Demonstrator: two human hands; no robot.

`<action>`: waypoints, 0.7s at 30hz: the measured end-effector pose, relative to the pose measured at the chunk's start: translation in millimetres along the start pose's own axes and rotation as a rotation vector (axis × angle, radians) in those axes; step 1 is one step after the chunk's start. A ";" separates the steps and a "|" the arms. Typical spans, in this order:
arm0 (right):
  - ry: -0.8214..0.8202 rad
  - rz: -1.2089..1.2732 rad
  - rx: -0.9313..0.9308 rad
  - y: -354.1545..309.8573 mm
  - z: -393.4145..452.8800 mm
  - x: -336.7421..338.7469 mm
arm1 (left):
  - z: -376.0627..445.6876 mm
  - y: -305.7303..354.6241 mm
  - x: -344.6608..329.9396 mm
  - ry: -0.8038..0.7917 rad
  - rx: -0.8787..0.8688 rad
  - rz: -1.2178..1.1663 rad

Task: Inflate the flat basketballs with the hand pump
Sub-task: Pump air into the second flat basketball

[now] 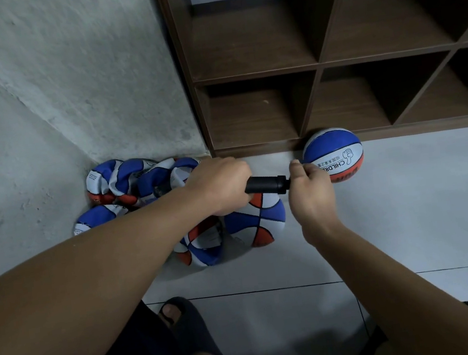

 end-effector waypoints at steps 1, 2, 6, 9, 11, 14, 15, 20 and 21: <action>-0.013 0.011 -0.004 0.9 -0.6 -1.8 | 0.2 0.3 -0.1 0.001 -0.008 0.005; -0.023 0.015 -0.011 2.5 -0.6 -3.0 | 0.1 0.5 -0.3 0.000 -0.017 0.010; -0.044 0.017 -0.044 8.9 4.1 -3.9 | -0.3 1.4 -0.5 0.004 -0.043 0.029; -0.081 -0.004 -0.090 9.9 11.4 0.1 | 0.0 0.2 -2.0 -0.012 -0.053 0.019; -0.084 -0.017 -0.115 7.5 21.1 11.6 | 0.6 -6.9 -4.2 -0.022 -0.041 -0.019; 0.004 -0.007 -0.128 5.8 44.0 40.1 | 1.7 -30.6 -5.8 0.004 0.014 -0.059; 0.034 0.003 -0.140 6.5 50.8 48.5 | 1.8 -38.0 -6.4 0.008 0.029 -0.065; 0.080 0.006 -0.161 11.1 52.7 54.4 | 2.8 -40.3 -14.5 0.004 0.001 -0.008; 0.083 0.003 -0.156 11.6 48.3 49.9 | 3.3 -36.6 -14.3 0.014 -0.004 0.021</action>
Point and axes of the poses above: each hand's wrist, its own z-axis towards the middle knuckle, its own x-axis out of the back of the hand, y = z × x, the point moved 5 cm from there along z, towards the middle knuckle, and after that the axes turned 2 degrees about x, right-handed, at the moved point
